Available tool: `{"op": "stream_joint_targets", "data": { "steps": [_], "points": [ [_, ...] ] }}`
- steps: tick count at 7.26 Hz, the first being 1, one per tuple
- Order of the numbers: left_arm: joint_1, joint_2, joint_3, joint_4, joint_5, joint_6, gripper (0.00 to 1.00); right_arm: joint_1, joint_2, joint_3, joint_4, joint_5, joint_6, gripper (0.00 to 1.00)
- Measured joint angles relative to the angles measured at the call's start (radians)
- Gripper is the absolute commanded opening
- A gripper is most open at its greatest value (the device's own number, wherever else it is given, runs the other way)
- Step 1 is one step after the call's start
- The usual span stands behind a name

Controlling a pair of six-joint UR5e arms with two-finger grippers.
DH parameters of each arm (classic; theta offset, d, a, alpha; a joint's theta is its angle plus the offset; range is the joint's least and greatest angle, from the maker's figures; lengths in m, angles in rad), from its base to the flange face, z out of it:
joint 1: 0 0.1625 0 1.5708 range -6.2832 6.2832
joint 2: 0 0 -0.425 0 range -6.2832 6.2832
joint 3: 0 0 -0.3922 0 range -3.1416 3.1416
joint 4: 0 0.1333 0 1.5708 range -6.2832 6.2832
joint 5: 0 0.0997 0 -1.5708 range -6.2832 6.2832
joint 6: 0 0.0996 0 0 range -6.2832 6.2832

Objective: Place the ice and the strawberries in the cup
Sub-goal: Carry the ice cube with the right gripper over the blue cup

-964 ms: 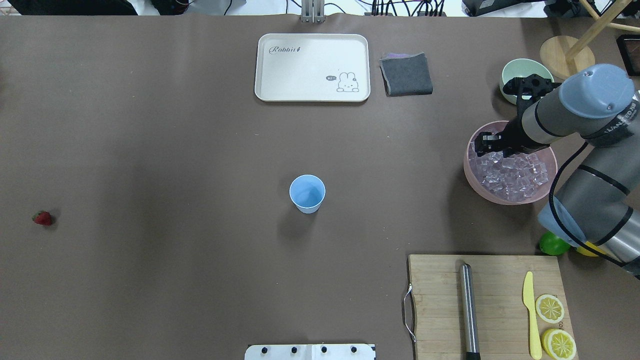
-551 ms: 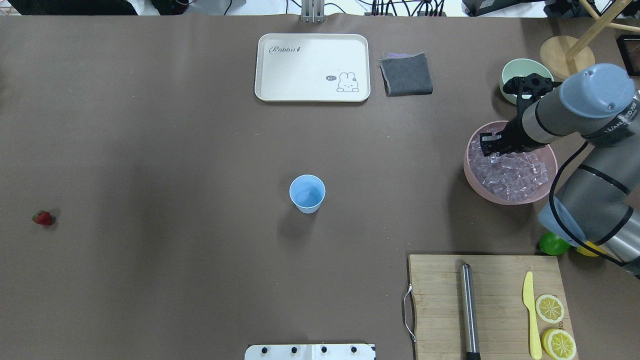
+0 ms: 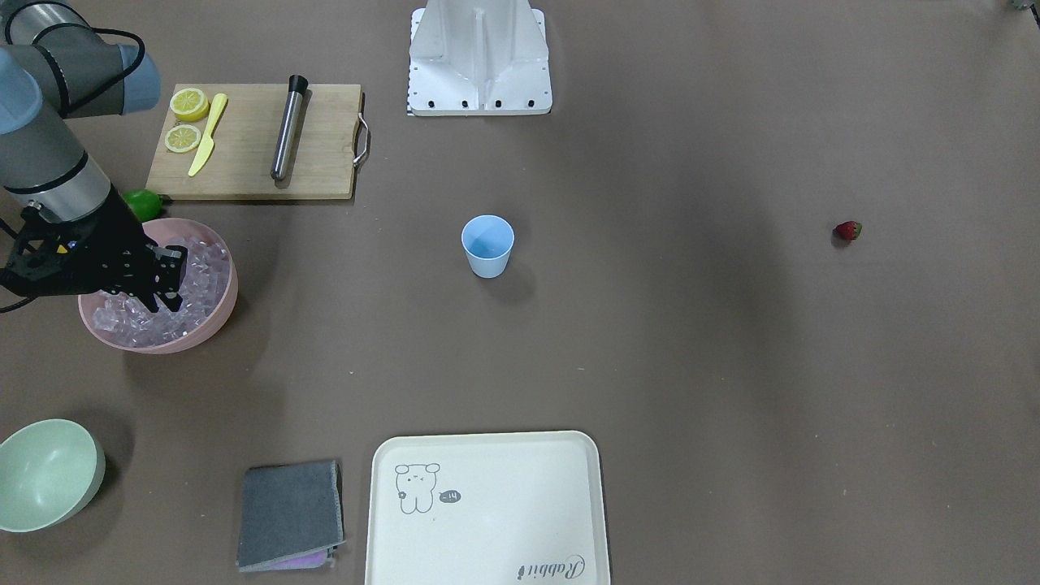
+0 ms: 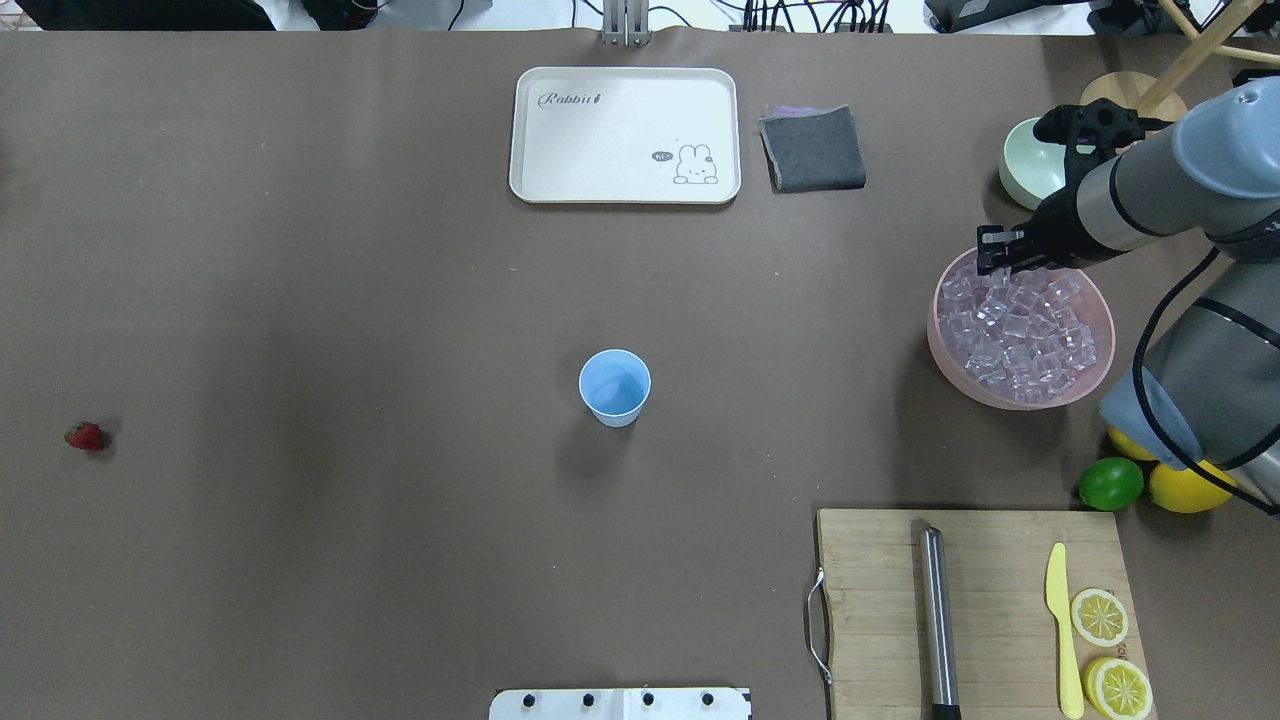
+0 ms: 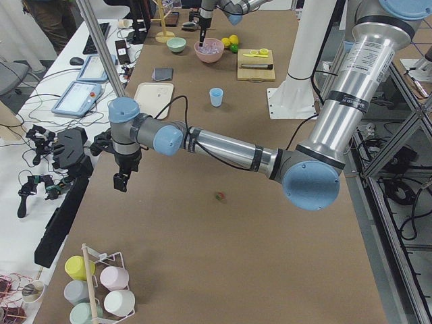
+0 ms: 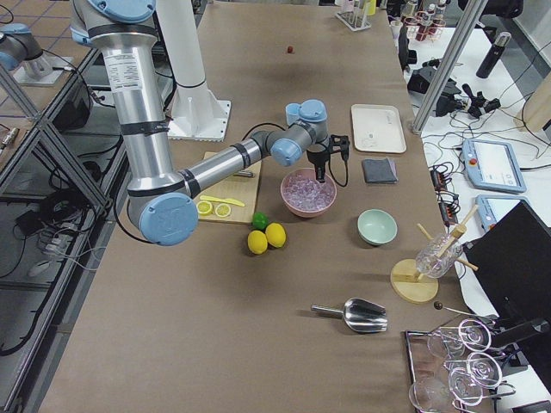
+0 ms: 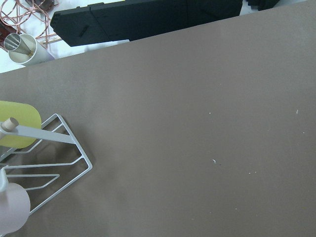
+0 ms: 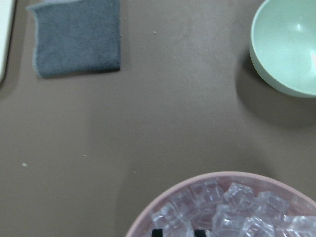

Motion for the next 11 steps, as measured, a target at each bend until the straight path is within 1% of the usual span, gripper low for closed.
{"op": "stream_joint_targets", "data": {
  "steps": [3, 5, 6, 9, 11],
  "points": [
    [0.004, -0.001, 0.001, 0.0, -0.001, -0.006, 0.98, -0.008, 0.148, 0.011, -0.001, -0.006, 0.003, 0.0],
    [0.015, -0.002, 0.005, -0.001, -0.004, -0.01, 0.98, -0.07, 0.232, 0.011, 0.0, -0.018, 0.008, 0.0],
    [0.021, -0.001, 0.005, -0.001, -0.004, -0.01, 0.98, -0.111, 0.266, 0.011, 0.0, -0.039, 0.01, 0.0],
    [0.026, 0.004, 0.002, -0.002, -0.008, -0.01, 0.98, -0.243, 0.346, 0.01, 0.001, -0.147, 0.013, 0.0],
    [0.026, 0.008, -0.001, -0.003, -0.011, -0.009, 0.98, -0.339, 0.381, 0.004, 0.001, -0.243, 0.012, 0.0]
  ]
}}
